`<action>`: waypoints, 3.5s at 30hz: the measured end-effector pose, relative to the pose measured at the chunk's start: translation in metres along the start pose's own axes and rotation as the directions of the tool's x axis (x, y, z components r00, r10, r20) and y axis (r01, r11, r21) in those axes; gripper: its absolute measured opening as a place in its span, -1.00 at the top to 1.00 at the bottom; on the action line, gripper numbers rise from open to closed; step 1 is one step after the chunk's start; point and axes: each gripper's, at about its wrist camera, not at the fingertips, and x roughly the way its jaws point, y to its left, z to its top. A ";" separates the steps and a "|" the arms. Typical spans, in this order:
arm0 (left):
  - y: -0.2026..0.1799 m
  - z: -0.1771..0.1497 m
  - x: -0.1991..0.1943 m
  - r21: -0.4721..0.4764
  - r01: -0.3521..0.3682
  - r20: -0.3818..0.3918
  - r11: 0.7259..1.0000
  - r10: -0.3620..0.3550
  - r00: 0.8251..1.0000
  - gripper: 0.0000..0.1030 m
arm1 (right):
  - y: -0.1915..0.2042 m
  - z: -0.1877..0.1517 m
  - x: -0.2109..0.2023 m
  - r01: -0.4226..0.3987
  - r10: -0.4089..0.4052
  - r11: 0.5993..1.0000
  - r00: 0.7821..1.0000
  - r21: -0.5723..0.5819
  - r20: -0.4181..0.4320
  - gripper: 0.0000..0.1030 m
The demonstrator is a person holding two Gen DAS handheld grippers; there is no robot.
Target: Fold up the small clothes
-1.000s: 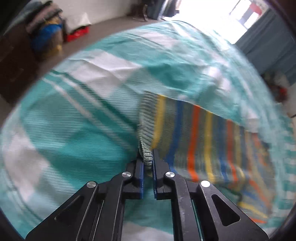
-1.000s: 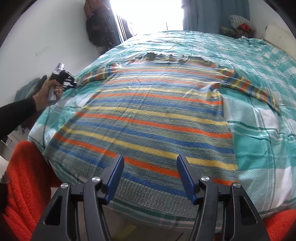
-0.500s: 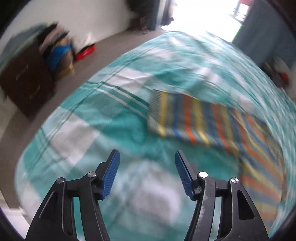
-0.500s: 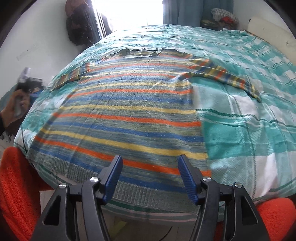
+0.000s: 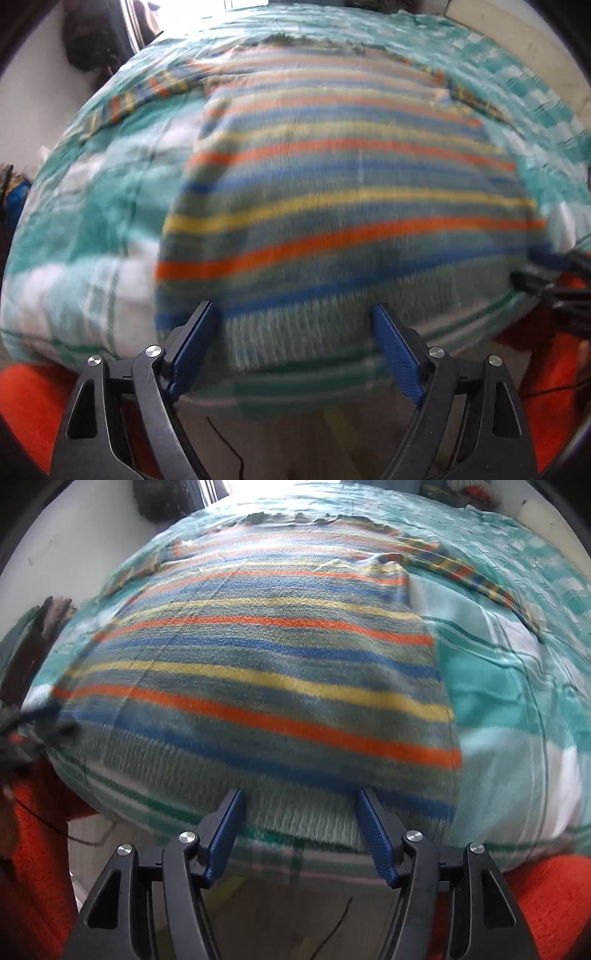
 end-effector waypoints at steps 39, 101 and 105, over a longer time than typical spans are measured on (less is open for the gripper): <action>-0.064 0.109 0.002 -0.206 -0.162 0.137 0.965 0.193 0.972 -0.78 | -0.257 0.127 0.072 0.156 -0.215 0.943 0.960 0.294 0.180 -1.00; -0.145 0.137 0.103 -0.161 -0.259 0.205 0.952 0.289 0.935 -0.99 | -0.258 0.132 0.066 0.151 -0.213 0.944 0.958 0.295 0.192 -1.00; -0.143 0.137 0.102 -0.168 -0.245 0.198 0.955 0.276 0.941 -0.99 | -0.258 0.131 0.066 0.151 -0.213 0.944 0.958 0.295 0.192 -1.00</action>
